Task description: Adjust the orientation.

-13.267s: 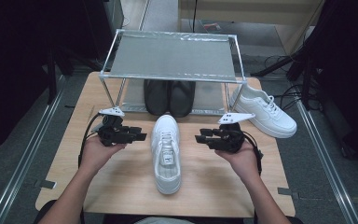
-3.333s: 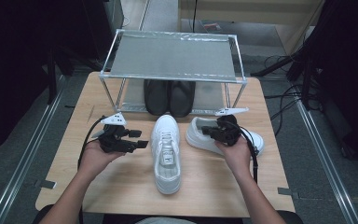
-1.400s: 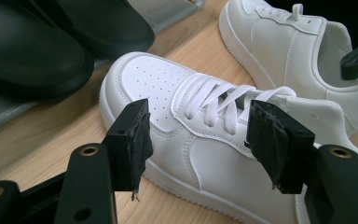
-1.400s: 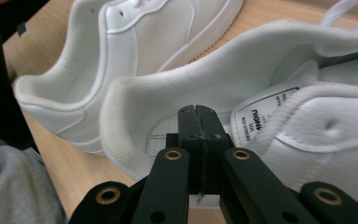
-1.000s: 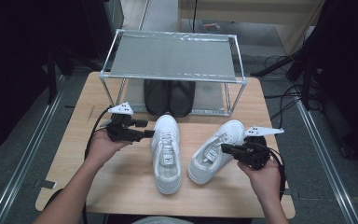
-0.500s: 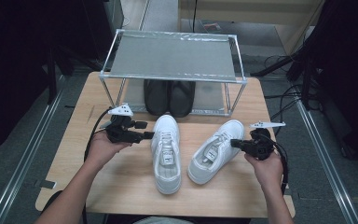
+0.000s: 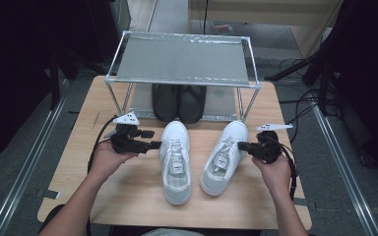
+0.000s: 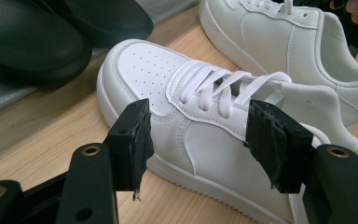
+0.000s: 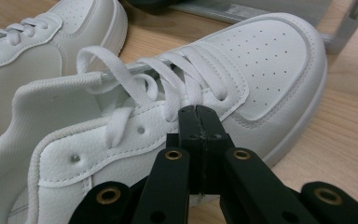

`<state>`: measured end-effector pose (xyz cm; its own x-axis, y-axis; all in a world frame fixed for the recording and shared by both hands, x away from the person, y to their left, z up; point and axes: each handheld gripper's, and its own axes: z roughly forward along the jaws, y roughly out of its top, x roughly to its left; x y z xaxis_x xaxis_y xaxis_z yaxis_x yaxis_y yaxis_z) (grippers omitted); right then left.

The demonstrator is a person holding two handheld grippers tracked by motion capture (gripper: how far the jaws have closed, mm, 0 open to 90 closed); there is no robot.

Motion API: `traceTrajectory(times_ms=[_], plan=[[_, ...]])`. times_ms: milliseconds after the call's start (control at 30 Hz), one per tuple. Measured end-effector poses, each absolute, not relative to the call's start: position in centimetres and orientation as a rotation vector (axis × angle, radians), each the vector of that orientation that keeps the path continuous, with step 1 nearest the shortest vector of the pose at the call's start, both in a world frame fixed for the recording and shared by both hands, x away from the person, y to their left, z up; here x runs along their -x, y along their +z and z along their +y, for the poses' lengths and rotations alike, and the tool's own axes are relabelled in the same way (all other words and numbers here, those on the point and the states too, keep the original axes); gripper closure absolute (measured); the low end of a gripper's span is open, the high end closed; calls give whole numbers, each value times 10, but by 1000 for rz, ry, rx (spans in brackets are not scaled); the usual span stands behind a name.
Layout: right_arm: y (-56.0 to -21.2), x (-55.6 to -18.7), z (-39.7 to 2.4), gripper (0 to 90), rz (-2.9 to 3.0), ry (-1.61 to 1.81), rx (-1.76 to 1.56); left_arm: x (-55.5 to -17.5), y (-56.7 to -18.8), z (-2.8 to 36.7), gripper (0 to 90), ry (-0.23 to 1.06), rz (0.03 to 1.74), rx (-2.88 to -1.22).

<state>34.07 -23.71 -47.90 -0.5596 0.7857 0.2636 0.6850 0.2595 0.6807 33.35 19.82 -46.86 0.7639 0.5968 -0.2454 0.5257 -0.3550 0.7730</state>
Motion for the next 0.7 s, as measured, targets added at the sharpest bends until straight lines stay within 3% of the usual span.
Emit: traceTrajectory(times_ms=[700], plan=[[-482,-353,-204,900,2461,1243,-1316,-323,-474,199,436,75,850,-2031]])
